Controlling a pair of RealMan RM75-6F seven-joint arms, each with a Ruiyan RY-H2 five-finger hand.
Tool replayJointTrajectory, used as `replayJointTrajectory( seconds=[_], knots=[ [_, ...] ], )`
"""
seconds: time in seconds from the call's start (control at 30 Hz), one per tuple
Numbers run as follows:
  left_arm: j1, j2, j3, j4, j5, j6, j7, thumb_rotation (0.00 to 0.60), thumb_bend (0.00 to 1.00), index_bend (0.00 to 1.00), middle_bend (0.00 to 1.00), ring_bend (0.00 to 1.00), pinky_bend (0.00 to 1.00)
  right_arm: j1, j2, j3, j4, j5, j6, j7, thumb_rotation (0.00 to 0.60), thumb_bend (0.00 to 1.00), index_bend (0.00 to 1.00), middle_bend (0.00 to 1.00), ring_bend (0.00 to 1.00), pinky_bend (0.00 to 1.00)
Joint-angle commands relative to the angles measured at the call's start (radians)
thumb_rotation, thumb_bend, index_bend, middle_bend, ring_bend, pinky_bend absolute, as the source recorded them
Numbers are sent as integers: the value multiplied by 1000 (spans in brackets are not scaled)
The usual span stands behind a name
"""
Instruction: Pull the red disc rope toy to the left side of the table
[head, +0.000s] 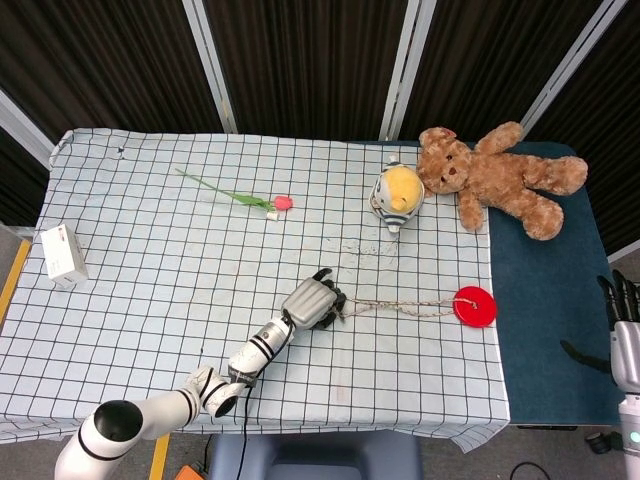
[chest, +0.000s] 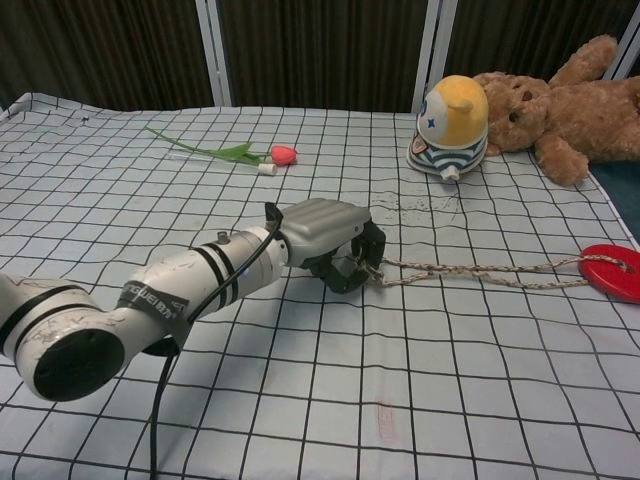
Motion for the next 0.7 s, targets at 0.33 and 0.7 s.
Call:
replayJointTrajectory(
  seconds=[0.33, 0.7],
  knots=[
    [26, -11, 11, 18, 50, 106, -52, 600, 611, 807, 985, 588, 286, -2, 6, 5, -8, 3, 1, -3, 600, 62, 0, 0, 0, 0],
    [141, 215, 12, -268, 44, 248, 69, 600, 621, 838, 1000, 609, 317, -3, 13, 4, -16, 5, -5, 5, 600, 62, 0, 0, 0, 0]
  ],
)
